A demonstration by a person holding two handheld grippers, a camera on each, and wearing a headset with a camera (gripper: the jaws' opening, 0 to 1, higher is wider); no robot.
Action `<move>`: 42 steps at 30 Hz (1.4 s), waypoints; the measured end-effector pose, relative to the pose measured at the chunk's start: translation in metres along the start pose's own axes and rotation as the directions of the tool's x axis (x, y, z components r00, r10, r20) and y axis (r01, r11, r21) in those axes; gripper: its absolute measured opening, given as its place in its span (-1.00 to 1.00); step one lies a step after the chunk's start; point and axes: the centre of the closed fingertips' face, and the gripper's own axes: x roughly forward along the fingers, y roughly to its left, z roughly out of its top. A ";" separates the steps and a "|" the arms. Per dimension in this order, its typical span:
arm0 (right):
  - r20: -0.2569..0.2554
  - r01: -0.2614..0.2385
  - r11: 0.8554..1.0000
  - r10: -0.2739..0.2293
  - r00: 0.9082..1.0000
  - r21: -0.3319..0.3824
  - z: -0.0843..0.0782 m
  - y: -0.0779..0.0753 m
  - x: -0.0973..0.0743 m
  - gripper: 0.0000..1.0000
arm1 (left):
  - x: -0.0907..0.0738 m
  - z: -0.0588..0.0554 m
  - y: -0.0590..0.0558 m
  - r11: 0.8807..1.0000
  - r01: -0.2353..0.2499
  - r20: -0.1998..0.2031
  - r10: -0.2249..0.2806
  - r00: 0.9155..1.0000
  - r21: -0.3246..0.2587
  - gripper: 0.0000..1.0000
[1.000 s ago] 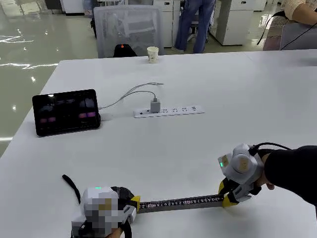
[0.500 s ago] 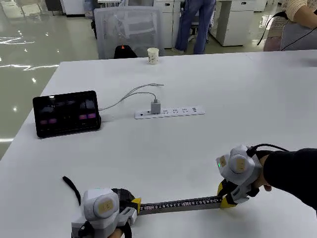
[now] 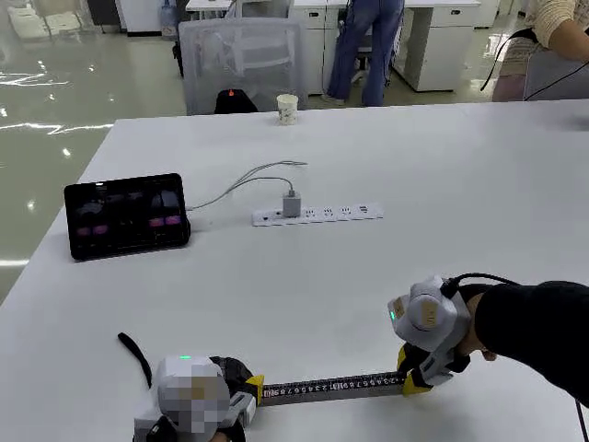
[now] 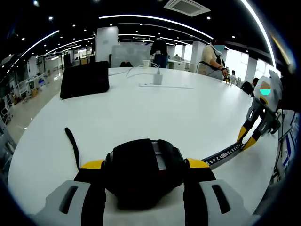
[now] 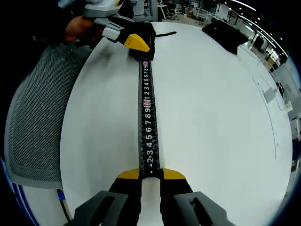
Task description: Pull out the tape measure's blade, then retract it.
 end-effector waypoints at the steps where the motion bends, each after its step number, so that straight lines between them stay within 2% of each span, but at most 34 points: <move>1: -0.001 -0.001 1.000 0.001 1.000 0.003 0.000 0.000 0.000 -0.78 | 0.000 0.000 0.000 1.000 0.000 -0.001 0.000 1.000 -0.001 0.23; 19: 0.001 0.004 1.000 -0.004 1.000 0.017 0.011 0.002 0.002 -0.78 | 0.000 -0.002 -0.001 1.000 -0.001 -0.011 0.001 1.000 0.009 0.23; 26: -0.018 0.008 1.000 -0.008 1.000 0.023 0.014 0.002 0.002 -0.78 | 0.000 -0.001 -0.001 1.000 -0.001 -0.012 0.002 1.000 0.012 0.23; 31: -0.009 0.012 0.999 -0.011 1.000 0.051 0.015 0.002 0.003 -0.78 | 0.000 -0.002 -0.001 1.000 0.000 -0.014 0.000 1.000 0.014 0.23; 38: -0.016 0.018 0.999 -0.017 1.000 0.047 0.018 0.001 0.005 -0.77 | 0.000 -0.002 -0.002 1.000 0.000 -0.019 0.000 1.000 0.014 0.23; 42: -0.004 0.018 0.998 -0.018 1.000 0.058 0.020 0.000 0.005 -0.77 | 0.000 -0.002 -0.002 1.000 0.003 -0.021 -0.003 1.000 0.016 0.23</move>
